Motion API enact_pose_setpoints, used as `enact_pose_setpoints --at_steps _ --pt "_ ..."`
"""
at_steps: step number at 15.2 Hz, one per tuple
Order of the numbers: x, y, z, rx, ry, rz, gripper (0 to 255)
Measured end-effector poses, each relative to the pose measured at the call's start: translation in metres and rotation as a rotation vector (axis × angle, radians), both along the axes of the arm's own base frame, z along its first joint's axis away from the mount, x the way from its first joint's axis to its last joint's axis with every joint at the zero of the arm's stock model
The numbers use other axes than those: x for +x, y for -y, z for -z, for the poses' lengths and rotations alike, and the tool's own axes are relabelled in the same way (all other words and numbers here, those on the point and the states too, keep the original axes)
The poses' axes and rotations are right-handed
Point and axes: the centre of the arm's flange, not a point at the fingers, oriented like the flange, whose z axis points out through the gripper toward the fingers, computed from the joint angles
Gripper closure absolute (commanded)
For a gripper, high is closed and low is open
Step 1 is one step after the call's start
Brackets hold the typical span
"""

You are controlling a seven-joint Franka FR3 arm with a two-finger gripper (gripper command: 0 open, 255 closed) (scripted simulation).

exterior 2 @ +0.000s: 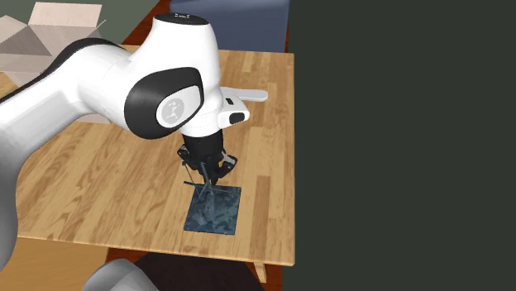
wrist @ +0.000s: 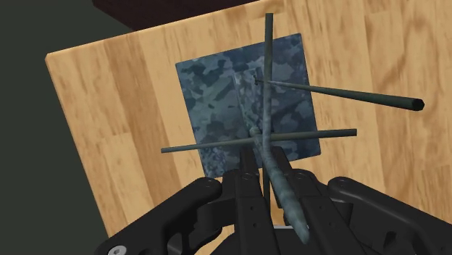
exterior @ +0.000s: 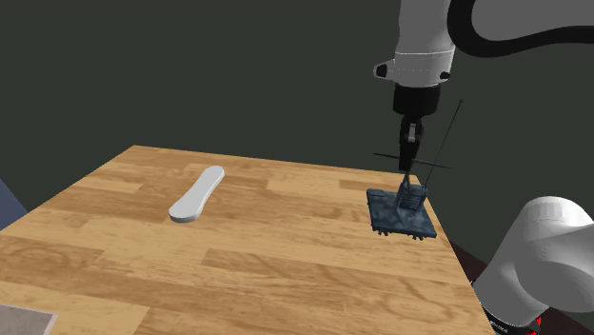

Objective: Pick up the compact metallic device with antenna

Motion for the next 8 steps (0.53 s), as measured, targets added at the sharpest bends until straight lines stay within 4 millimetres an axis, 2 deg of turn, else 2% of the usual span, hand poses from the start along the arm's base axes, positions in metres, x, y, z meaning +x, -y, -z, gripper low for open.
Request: enact_pose_setpoints --at_steps 8 --pt "0.001 0.001 -0.036 -0.001 -0.001 0.000 255"
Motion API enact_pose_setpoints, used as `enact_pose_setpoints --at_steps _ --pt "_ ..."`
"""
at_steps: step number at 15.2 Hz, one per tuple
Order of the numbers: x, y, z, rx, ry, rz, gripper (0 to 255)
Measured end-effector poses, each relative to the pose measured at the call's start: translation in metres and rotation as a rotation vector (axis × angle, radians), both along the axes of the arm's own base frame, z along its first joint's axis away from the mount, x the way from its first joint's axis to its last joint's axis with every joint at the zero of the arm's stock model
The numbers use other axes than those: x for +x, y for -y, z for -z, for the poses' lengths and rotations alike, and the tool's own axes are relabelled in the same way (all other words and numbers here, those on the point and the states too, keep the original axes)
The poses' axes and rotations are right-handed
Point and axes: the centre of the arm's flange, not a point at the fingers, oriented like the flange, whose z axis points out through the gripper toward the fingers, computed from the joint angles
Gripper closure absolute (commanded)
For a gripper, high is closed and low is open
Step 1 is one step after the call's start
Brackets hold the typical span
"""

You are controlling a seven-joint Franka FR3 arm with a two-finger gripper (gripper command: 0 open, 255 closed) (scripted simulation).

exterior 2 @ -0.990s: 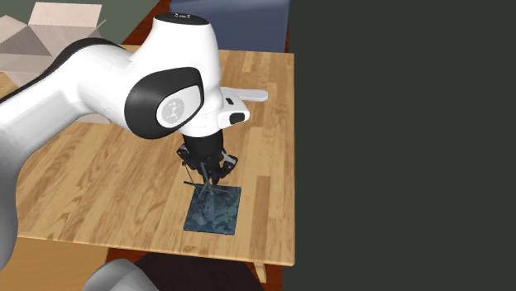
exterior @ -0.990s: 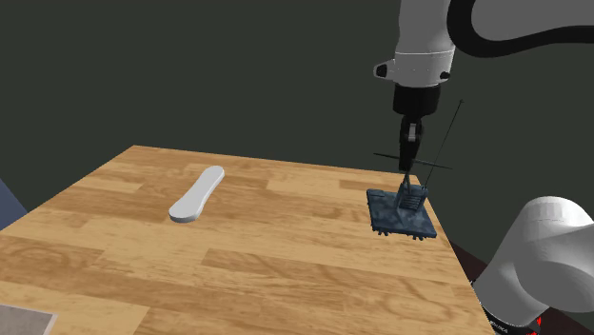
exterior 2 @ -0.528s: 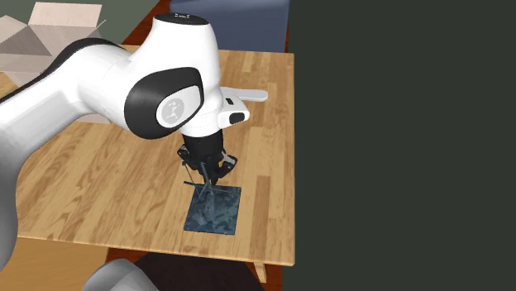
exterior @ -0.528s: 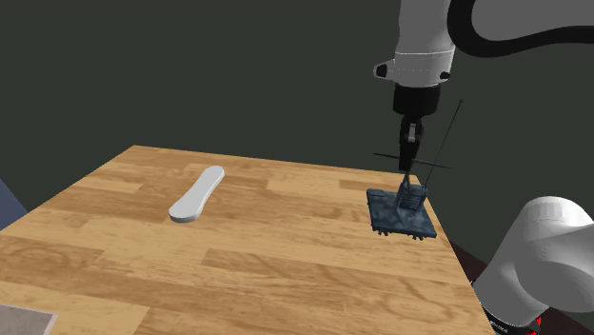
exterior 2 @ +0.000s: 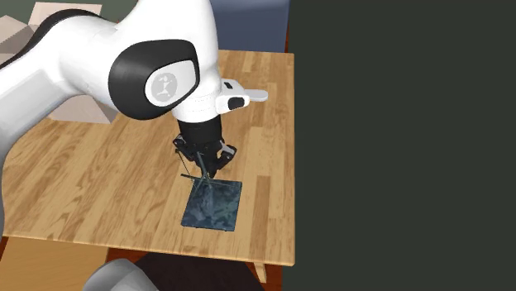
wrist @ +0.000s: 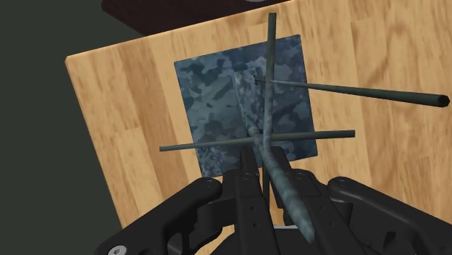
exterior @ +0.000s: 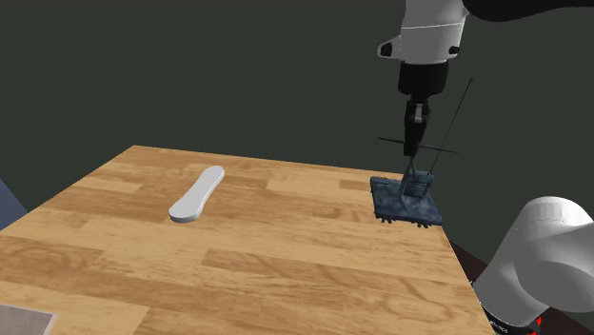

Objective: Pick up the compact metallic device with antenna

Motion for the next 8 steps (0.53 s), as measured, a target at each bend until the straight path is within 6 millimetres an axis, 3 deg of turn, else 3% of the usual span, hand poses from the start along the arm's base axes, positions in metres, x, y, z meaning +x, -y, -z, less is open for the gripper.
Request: enact_pose_setpoints --at_steps 8 --pt "0.000 -0.001 -0.040 0.000 0.000 0.000 255"
